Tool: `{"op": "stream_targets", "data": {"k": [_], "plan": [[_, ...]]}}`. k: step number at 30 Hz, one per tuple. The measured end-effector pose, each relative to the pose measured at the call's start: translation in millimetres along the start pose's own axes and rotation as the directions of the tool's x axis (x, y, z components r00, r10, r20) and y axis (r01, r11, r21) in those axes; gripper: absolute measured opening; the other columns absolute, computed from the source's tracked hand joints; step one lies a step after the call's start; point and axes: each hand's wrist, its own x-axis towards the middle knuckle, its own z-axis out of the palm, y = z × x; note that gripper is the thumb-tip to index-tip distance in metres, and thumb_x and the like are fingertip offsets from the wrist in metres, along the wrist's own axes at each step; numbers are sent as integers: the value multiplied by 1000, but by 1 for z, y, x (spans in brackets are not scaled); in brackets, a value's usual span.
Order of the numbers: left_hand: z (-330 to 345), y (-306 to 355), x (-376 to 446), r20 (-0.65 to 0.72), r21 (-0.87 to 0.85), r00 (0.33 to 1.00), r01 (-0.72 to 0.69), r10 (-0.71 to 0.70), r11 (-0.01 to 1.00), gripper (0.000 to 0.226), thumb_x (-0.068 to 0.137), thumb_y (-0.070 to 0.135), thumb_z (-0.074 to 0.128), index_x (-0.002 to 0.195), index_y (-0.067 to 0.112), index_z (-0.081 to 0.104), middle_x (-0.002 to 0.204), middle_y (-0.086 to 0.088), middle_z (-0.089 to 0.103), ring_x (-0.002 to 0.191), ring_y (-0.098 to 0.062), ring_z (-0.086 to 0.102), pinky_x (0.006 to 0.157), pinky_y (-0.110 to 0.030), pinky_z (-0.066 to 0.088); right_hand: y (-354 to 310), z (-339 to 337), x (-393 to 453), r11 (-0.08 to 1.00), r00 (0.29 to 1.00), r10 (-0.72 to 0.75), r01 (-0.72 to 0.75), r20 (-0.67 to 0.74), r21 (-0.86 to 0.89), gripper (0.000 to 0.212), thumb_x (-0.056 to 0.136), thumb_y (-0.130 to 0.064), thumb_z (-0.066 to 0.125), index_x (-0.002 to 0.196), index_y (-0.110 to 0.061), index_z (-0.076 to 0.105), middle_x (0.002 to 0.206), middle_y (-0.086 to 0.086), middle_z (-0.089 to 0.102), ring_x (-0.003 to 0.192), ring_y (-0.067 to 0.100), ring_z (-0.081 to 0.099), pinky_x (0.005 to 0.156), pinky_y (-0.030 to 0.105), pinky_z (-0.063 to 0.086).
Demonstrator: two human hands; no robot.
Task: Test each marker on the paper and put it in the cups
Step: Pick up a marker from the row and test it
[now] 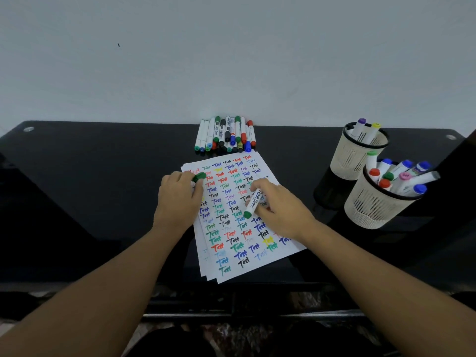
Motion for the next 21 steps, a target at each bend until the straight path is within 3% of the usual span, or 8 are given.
{"op": "stream_targets", "data": {"k": [3,7,13,16,21], "plan": [[1,-5,2,-36,-7,996,83,-84,996,31,102,38,54,117,14,65,117,-5,60,115,-24,47,93,-42,47,3,1,-1,999,1000,-28,28,13,-38,32,102,-37,60,130,-34,46,98,-18,52,91,15,54,68,17,31],[3,-11,3,-17,18,991,134,-134,991,31,100,34,58,123,15,67,120,-5,59,119,-25,45,96,-44,47,8,2,1,998,999,-31,32,31,-57,36,98,-46,63,129,-40,44,118,-12,61,99,16,54,80,34,47],[2,-8,2,6,-23,992,123,-123,992,45,97,35,64,138,18,59,128,-4,54,128,-25,38,103,-45,44,7,0,0,999,999,-22,23,28,-33,36,101,-43,59,133,-38,44,109,-16,54,99,15,52,75,30,36],[4,-9,3,39,-2,997,74,-74,997,46,98,39,61,141,21,58,128,-1,56,128,-24,38,106,-47,41,6,0,-1,998,999,-27,28,33,-52,37,100,-48,61,132,-38,45,109,-15,57,99,15,51,74,30,36],[5,-8,4,26,-34,999,47,-46,998,51,97,44,60,142,20,57,130,-1,55,127,-22,38,107,-47,41,4,-3,-3,1000,999,-1,0,51,18,28,104,-41,53,130,-40,43,90,-15,54,91,10,50,68,30,39]]}}
